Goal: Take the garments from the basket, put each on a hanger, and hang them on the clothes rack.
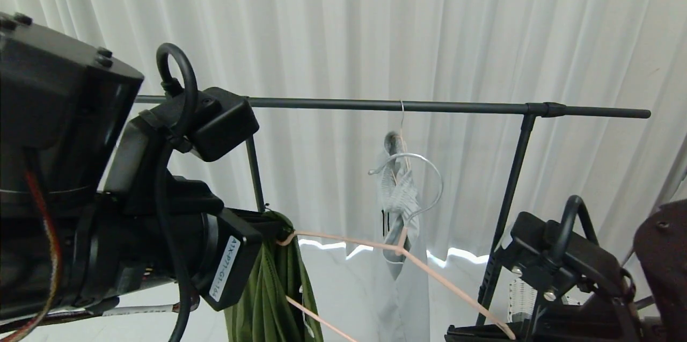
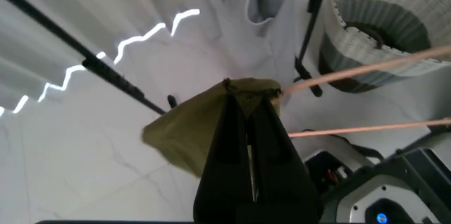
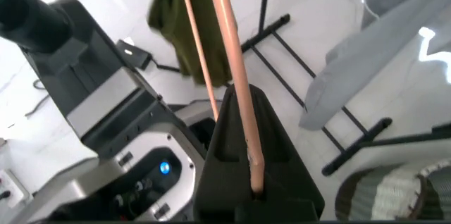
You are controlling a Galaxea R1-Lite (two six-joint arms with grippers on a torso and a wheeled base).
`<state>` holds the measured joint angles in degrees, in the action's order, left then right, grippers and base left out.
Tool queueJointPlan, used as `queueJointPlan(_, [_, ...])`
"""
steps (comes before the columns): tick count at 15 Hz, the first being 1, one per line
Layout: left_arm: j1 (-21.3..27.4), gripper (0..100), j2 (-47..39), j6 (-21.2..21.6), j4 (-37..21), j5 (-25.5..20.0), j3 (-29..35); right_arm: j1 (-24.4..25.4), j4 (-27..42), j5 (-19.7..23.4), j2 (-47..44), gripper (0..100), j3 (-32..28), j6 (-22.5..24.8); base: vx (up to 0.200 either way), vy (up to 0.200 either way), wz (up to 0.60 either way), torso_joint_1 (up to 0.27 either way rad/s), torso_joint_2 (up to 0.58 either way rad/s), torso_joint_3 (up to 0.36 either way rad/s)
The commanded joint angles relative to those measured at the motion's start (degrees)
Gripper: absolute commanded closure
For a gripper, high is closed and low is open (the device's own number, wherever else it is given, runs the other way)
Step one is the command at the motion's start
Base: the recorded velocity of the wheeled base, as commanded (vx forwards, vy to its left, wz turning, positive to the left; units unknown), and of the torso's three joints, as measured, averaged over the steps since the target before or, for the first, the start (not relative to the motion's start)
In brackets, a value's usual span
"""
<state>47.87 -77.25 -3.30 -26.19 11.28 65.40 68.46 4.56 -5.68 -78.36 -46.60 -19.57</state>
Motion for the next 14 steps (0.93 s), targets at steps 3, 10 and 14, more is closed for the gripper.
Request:
queueJointPlan(3, [1.8,100,1.1,0.0,0.3,-2.2,0.4,1.3,-4.7,-0.1,-6.6,100,-0.1,-0.3,0.0,0.0,0.0,0.0,0.0,0.0])
queueJointPlan(10, [5.3,100,0.7,0.0,5.4,-3.6,0.3,3.2,-9.2,-0.2,-12.2,100,-0.6,-0.9,0.0,0.0,0.0,0.0,0.0,0.0])
queueJointPlan(14, [5.3,100,2.6,-0.1,5.4,-3.5,-1.1,2.5,-9.8,-3.5,-12.0,100,-1.7,-8.5,0.0,0.0,0.0,0.0,0.0,0.0])
